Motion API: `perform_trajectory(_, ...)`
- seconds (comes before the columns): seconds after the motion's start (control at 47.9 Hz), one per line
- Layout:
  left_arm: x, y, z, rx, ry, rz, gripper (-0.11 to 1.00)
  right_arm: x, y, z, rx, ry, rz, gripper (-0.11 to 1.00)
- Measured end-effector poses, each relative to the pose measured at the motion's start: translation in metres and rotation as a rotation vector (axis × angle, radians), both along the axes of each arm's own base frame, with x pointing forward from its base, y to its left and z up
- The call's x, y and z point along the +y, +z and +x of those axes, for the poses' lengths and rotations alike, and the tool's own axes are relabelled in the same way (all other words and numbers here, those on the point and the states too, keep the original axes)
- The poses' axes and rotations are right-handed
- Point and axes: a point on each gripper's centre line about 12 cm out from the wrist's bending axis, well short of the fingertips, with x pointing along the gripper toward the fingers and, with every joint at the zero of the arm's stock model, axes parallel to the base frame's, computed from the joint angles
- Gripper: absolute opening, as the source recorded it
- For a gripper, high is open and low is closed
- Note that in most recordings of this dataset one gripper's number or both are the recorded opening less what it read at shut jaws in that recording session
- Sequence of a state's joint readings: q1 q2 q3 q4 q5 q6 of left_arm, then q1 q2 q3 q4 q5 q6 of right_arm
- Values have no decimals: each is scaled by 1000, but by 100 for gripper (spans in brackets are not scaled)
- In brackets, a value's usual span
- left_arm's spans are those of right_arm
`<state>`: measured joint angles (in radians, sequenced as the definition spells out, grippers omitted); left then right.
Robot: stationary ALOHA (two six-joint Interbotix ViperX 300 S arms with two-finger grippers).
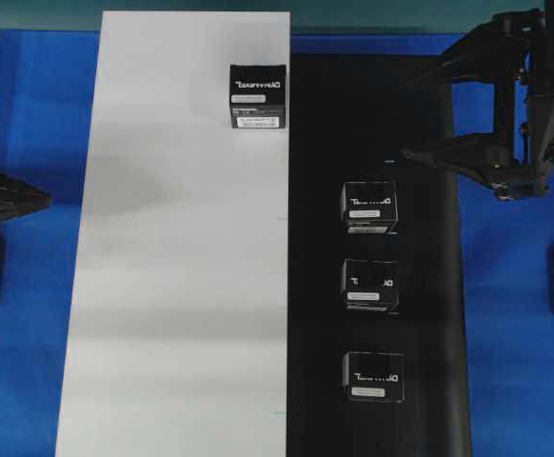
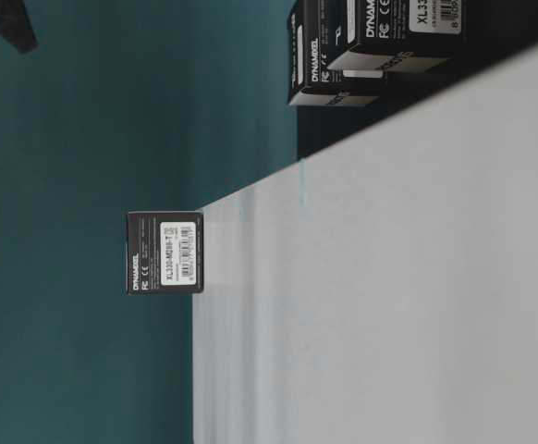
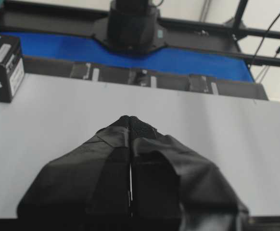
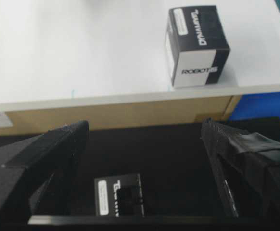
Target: Place the box from the black base onto the white base.
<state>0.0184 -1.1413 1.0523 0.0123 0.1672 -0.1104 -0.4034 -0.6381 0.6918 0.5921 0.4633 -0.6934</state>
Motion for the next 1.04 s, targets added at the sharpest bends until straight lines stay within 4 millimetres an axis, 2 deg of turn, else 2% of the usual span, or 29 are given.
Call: perform_trajectory(1.043,0,0,0,2,4,-51,-6,-2,-8,1,15,-7,1,97)
